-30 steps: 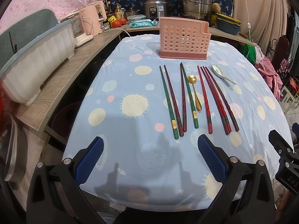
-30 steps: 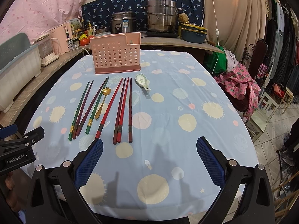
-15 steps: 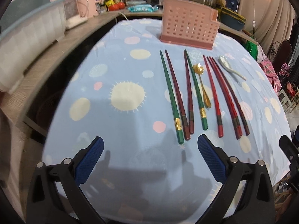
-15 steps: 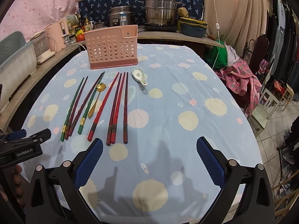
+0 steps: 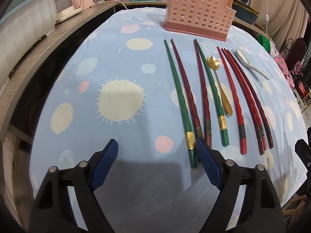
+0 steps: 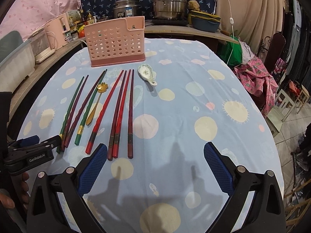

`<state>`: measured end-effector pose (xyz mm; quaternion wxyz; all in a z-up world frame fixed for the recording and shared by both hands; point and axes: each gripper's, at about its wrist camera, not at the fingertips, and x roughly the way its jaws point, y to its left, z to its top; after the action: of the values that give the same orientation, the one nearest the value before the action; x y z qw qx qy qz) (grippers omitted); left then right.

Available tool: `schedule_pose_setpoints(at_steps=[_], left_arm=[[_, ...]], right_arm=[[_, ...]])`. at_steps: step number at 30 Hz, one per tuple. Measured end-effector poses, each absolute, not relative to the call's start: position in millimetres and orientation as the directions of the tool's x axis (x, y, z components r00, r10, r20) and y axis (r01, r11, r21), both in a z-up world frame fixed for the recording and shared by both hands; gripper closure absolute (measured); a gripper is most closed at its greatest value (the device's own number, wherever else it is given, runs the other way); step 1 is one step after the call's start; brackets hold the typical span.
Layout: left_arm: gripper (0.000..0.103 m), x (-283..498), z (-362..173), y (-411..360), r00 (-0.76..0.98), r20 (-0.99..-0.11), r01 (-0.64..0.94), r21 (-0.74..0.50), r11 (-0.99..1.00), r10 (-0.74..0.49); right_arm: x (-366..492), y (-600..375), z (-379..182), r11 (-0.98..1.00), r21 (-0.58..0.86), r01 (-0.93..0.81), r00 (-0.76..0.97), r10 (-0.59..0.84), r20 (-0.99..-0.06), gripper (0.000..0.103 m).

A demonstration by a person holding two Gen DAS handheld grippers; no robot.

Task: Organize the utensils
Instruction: 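Grasp a green chopstick with the left tool while the right tool grasps the white ceramic spoon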

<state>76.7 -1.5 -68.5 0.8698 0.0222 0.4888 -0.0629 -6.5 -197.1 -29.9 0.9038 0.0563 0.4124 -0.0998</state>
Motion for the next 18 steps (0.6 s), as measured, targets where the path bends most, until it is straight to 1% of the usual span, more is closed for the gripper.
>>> schedule_pose_setpoints(at_steps=[5, 8, 9, 10, 11, 13, 14, 16, 17, 18], left_arm=[[0.029, 81, -72, -2, 0.518, -0.853, 0.13, 0.001, 0.991, -0.067], [0.038, 82, -71, 0, 0.525, -0.849, 0.123, 0.007, 0.992, -0.059], [0.042, 83, -71, 1, 0.525, -0.849, 0.122, 0.006, 0.993, -0.06], [0.048, 83, -70, 3, 0.525, -0.849, 0.122, 0.003, 0.993, -0.062], [0.053, 84, -69, 4, 0.527, -0.848, 0.122, 0.0, 0.993, -0.064], [0.068, 87, -67, 7, 0.523, -0.849, 0.124, -0.015, 0.992, -0.078], [0.072, 88, -66, 7, 0.522, -0.849, 0.126, -0.02, 0.992, -0.084], [0.089, 90, -66, 7, 0.519, -0.849, 0.137, -0.028, 0.99, -0.096], [0.093, 90, -66, 6, 0.517, -0.85, 0.143, -0.032, 0.989, -0.103], [0.095, 90, -66, 5, 0.516, -0.85, 0.15, -0.037, 0.988, -0.11]], right_arm=[[2, -197, -35, 0.975, 0.025, 0.22, 0.63, -0.123, -0.766, 0.012], [6, -199, -37, 0.976, 0.031, 0.216, 0.623, -0.114, -0.774, 0.019], [8, -200, -38, 0.976, 0.033, 0.216, 0.622, -0.111, -0.775, 0.021], [9, -200, -38, 0.976, 0.036, 0.215, 0.622, -0.109, -0.775, 0.023], [12, -202, -38, 0.976, 0.04, 0.214, 0.622, -0.105, -0.776, 0.026], [18, -204, -37, 0.977, 0.048, 0.21, 0.627, -0.097, -0.773, 0.03], [22, -206, -36, 0.977, 0.053, 0.209, 0.631, -0.094, -0.77, 0.032], [31, -212, -32, 0.976, 0.072, 0.204, 0.647, -0.079, -0.758, 0.037], [38, -216, -29, 0.976, 0.083, 0.201, 0.657, -0.072, -0.751, 0.041], [44, -219, -27, 0.976, 0.094, 0.198, 0.665, -0.063, -0.744, 0.046]])
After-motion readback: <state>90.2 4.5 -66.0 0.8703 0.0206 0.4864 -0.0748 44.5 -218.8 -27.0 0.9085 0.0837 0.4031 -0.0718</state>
